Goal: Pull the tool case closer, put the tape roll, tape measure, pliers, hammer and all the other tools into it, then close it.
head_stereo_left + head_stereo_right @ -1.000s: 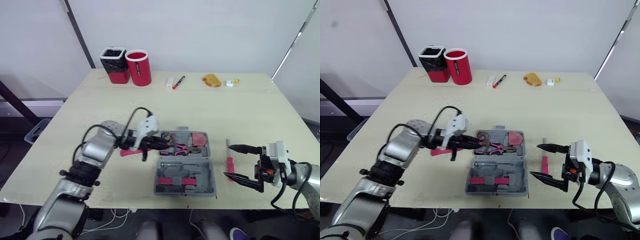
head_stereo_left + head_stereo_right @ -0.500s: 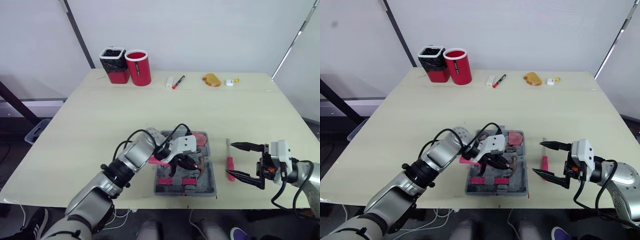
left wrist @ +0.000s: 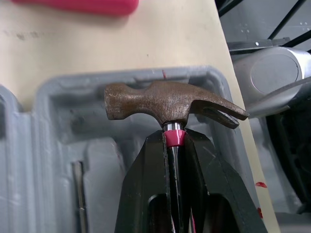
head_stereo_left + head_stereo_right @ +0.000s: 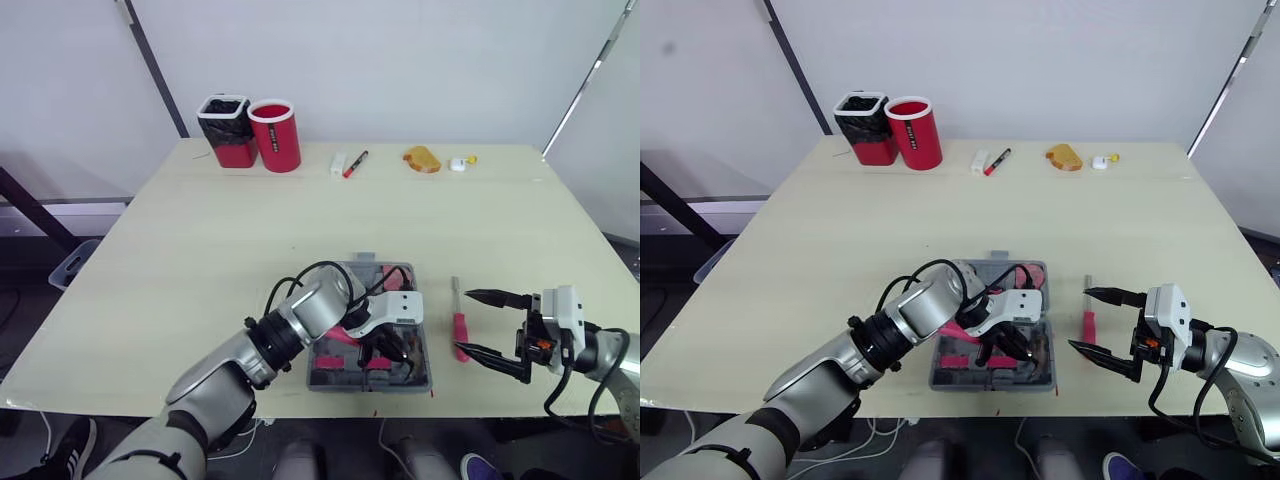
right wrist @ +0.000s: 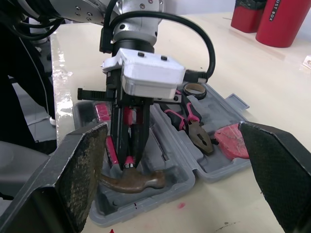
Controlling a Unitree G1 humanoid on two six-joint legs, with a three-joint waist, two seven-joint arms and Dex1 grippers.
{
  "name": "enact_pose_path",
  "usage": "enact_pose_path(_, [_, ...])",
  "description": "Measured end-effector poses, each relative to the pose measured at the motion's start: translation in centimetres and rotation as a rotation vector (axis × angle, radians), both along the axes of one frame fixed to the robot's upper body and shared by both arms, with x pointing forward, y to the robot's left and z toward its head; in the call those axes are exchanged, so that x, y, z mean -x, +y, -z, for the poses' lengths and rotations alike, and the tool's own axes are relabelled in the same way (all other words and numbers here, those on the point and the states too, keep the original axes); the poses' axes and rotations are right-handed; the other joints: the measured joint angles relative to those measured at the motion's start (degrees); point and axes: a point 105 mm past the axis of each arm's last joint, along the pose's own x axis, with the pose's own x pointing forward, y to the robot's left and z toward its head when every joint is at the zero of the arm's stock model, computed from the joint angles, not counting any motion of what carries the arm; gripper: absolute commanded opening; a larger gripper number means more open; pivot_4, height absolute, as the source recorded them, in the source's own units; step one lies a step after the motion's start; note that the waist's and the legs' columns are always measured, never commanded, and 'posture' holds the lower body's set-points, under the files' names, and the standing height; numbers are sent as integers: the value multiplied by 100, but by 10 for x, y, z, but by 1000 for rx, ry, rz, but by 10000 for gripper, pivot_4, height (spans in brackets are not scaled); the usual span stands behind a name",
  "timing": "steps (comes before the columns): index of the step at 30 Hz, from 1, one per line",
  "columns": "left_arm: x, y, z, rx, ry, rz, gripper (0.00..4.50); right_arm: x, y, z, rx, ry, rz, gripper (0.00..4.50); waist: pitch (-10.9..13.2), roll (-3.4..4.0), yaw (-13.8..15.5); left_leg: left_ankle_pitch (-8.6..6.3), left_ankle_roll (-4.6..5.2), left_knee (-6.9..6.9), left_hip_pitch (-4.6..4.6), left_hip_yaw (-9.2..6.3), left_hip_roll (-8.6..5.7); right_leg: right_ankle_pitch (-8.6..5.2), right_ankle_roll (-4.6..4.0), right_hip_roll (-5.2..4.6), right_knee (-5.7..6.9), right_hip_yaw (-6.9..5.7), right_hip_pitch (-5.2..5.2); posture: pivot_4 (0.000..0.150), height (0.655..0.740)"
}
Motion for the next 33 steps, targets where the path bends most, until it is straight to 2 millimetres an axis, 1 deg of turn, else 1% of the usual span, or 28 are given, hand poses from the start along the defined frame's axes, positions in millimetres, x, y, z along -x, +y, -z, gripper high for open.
enact_pose_path(5, [-8, -3, 1, -13, -22, -39, 208, 1, 0, 0, 2, -3, 2, 45000, 0, 0, 5, 0, 0, 0, -3, -2, -3, 0, 1, 0, -2, 5, 0, 1500, 7400])
enact_pose_path(14, [-8, -5, 2, -8, -24, -40, 208, 2, 0, 1, 4, -3, 17, 45000, 1, 1, 2, 0, 0, 0, -3, -4, -3, 0, 0, 2, -1, 5, 0, 1500, 7400])
enact_pose_path(16, [-8, -6, 2, -7, -25, -40, 10328, 2, 0, 1, 4, -3, 18, 45000, 1, 1, 3, 0, 0, 0, -3, -4, -3, 0, 1, 2, -1, 5, 0, 1500, 7400])
enact_pose_path(18, [-7, -8, 1, 1, -23, -29, 18251, 2, 0, 2, 4, 1, 20, 45000, 0, 1, 4, 0, 0, 0, -3, -4, -3, 0, 1, 2, -1, 4, 0, 1500, 7400])
enact_pose_path(20, [-7, -10, 1, 5, -31, -25, 18251, 2, 0, 2, 7, 0, 21, 45000, 0, 1, 7, 0, 0, 2, -3, -3, -3, 0, 1, 2, 0, 5, 1, 1500, 7400])
enact_pose_path(27, [-9, -6, 0, -3, -31, -28, 18251, 2, 0, 3, 15, -6, 23, 45000, 0, 2, -2, 0, 0, 1, -2, -6, -3, 0, 0, 5, 1, 5, 0, 1500, 7400])
enact_pose_path(31, [-11, -3, -8, 3, -52, -16, 18251, 2, 0, 2, 14, -18, 21, 45000, 0, 2, -1, 0, 0, 1, -2, -6, -3, 0, 0, 5, 0, 6, 1, 1500, 7400])
enact_pose_path(33, [-11, -3, -13, 33, -49, -7, 18251, 2, 0, 2, 12, -19, 21, 45000, 0, 2, -1, 0, 0, 1, -2, -6, -3, 0, 0, 5, 1, 5, 0, 1500, 7400])
